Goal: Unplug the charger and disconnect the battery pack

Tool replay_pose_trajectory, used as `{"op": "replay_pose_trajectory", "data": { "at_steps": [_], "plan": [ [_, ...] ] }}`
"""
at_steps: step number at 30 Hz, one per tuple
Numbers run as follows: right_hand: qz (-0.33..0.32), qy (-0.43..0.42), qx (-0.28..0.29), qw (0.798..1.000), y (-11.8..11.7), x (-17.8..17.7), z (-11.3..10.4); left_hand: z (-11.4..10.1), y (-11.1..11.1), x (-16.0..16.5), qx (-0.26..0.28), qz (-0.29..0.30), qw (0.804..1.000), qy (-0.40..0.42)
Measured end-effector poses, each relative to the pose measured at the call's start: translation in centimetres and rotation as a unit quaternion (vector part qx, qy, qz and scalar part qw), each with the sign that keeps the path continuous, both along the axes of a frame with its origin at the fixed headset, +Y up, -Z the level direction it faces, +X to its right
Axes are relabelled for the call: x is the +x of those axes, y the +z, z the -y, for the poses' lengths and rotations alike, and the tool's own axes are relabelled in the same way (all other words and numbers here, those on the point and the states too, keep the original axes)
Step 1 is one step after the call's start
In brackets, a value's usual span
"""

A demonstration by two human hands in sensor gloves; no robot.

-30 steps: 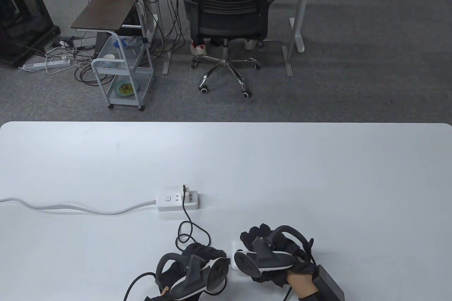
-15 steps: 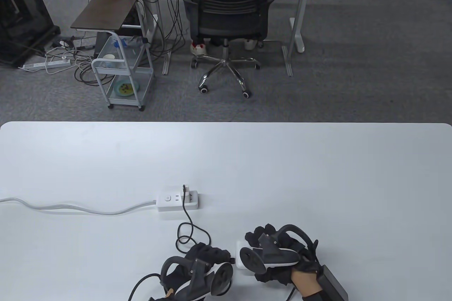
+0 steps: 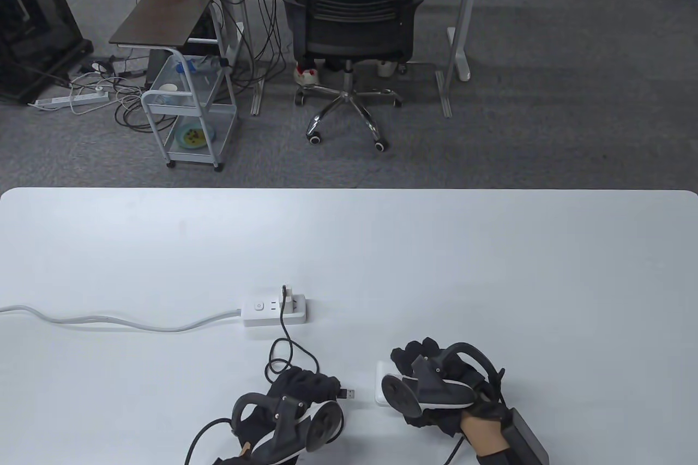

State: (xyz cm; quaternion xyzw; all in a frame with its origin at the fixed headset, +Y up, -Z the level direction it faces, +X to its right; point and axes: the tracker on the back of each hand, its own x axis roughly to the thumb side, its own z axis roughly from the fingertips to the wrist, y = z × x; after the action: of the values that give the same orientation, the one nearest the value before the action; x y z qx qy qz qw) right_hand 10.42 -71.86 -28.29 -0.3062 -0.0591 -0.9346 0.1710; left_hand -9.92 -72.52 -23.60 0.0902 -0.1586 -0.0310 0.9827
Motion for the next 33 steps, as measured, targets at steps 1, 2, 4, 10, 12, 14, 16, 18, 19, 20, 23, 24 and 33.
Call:
{"op": "replay_pose_trajectory", "data": {
  "at_steps": [1,2,4,10,12,14,16,18,19,20,23,24,33],
  "plan": [
    [0.0,0.002,0.003,1.0,0.0,0.0,-0.1,0.0,0.0,0.1,-0.001,0.0,1.0,0.001],
    [0.0,0.004,0.005,1.0,0.0,0.0,0.0,0.1,-0.1,0.2,-0.003,-0.002,1.0,-0.001],
    [-0.001,0.006,0.008,1.0,0.0,0.0,0.0,0.2,0.0,0.3,0.002,-0.002,1.0,-0.012],
    [0.004,0.002,0.008,1.0,-0.2,0.2,0.1,0.2,0.0,0.3,0.01,-0.005,1.0,-0.024],
    [0.015,-0.007,0.014,1.0,-0.4,0.5,-0.1,0.2,0.0,0.2,0.009,-0.007,1.0,-0.029],
    [0.029,-0.022,0.02,0.999,-0.7,1.1,-0.5,0.2,0.0,0.2,0.011,-0.008,0.999,-0.032],
    [0.038,-0.031,0.025,0.999,-1.0,1.7,-1.1,0.1,0.0,0.2,0.012,-0.011,0.999,-0.034],
    [0.049,-0.038,0.024,0.998,-1.3,2.5,-1.7,0.1,-0.1,0.2,0.008,-0.013,0.999,-0.035],
    [0.055,-0.04,0.022,0.997,-1.5,2.8,-1.9,0.1,-0.1,0.2,0.007,-0.012,0.999,-0.036],
    [0.062,-0.043,0.019,0.997,-1.8,3.2,-2.1,0.2,0.0,0.2,0.009,-0.011,0.999,-0.038],
    [0.079,-0.041,0.015,0.996,-2.8,3.9,-2.3,0.1,0.1,0.2,0.01,-0.011,0.999,-0.045],
    [0.087,-0.035,0.013,0.995,-3.3,4.2,-2.2,0.0,0.1,0.1,0.011,-0.011,0.999,-0.044],
    [0.18,-0.007,-0.034,0.983,-8.3,6.7,0.2,0.1,-0.1,0.0,0.001,-0.009,0.999,-0.042]
  ]
}}
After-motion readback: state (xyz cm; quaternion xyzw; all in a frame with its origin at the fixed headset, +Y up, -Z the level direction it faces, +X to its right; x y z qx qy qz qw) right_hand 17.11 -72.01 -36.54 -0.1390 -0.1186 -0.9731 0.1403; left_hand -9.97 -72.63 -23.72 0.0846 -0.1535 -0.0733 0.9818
